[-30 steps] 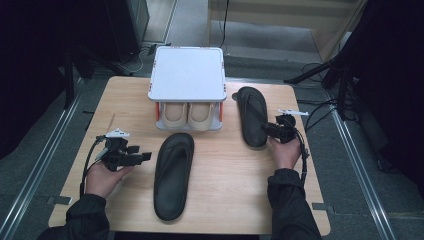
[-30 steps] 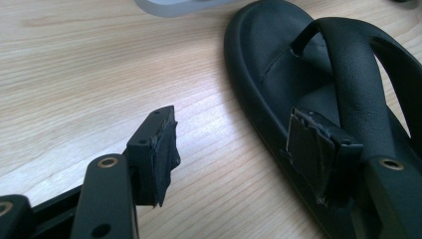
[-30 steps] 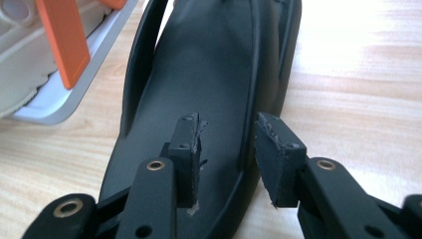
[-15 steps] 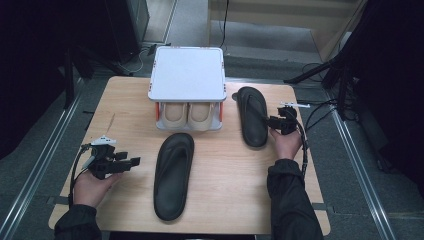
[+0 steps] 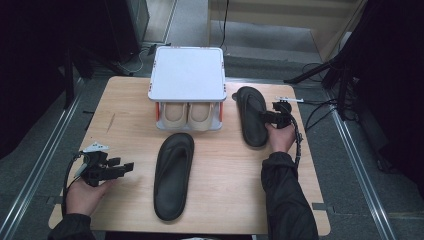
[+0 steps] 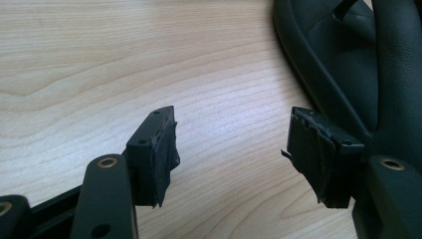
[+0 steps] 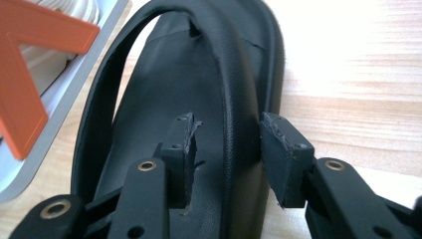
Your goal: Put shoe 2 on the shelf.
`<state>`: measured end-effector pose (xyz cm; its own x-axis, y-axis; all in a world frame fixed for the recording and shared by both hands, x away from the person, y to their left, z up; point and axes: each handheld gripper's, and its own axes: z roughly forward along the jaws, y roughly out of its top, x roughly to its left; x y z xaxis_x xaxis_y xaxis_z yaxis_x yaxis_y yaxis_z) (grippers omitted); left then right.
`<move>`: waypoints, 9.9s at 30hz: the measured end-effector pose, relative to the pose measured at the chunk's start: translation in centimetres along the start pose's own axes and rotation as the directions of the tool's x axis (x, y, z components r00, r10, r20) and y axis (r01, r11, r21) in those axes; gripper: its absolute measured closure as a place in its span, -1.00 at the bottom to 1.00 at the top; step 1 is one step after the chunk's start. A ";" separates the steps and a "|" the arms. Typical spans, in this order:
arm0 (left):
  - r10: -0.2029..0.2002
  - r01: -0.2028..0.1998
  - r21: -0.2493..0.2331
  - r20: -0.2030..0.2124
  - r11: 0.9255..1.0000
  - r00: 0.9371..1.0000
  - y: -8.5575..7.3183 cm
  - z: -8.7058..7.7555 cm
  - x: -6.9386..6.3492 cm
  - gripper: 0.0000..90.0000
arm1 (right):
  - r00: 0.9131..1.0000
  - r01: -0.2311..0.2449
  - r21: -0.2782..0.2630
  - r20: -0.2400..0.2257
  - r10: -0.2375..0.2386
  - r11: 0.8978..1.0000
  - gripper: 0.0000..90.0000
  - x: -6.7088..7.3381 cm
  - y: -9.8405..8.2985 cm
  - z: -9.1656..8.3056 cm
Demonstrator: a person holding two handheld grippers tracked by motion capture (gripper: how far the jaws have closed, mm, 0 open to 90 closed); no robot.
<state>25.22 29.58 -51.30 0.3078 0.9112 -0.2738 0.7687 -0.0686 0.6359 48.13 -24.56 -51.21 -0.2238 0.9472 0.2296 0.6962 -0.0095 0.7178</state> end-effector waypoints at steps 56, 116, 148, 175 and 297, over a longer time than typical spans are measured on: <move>0.051 -0.051 0.005 0.053 0.999 0.997 1.8 1.6 -0.8 -0.19 | 0.999 -0.046 -0.060 -0.011 0.045 0.997 0.83 0.3 -0.2 -4.1; 0.101 -0.105 0.014 0.163 0.994 0.981 6.6 5.4 -2.7 -0.15 | 0.990 0.066 -0.023 -0.127 -0.068 0.998 0.82 7.1 -10.9 -15.2; 0.114 -0.120 0.026 0.158 0.992 0.981 6.5 5.7 -3.0 -0.15 | 0.969 0.217 0.089 -0.143 -0.203 0.972 0.69 11.5 -13.1 -11.5; 0.103 -0.113 0.054 0.165 0.992 0.981 6.6 5.6 -3.1 0.44 | 0.944 0.169 0.002 -0.286 -0.162 0.986 1.00 10.0 -11.5 -12.1; 0.114 -0.129 0.057 0.218 0.990 0.969 5.3 4.7 -3.3 -0.03 | 0.902 0.245 0.029 -0.375 -0.216 0.969 0.00 19.7 -14.0 -8.8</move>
<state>30.96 24.33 -50.44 0.5079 0.7869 -0.3505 0.7535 -0.2087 0.6234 27.95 -8.62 -50.99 -0.6079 0.7359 0.2980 0.6400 0.2320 0.7326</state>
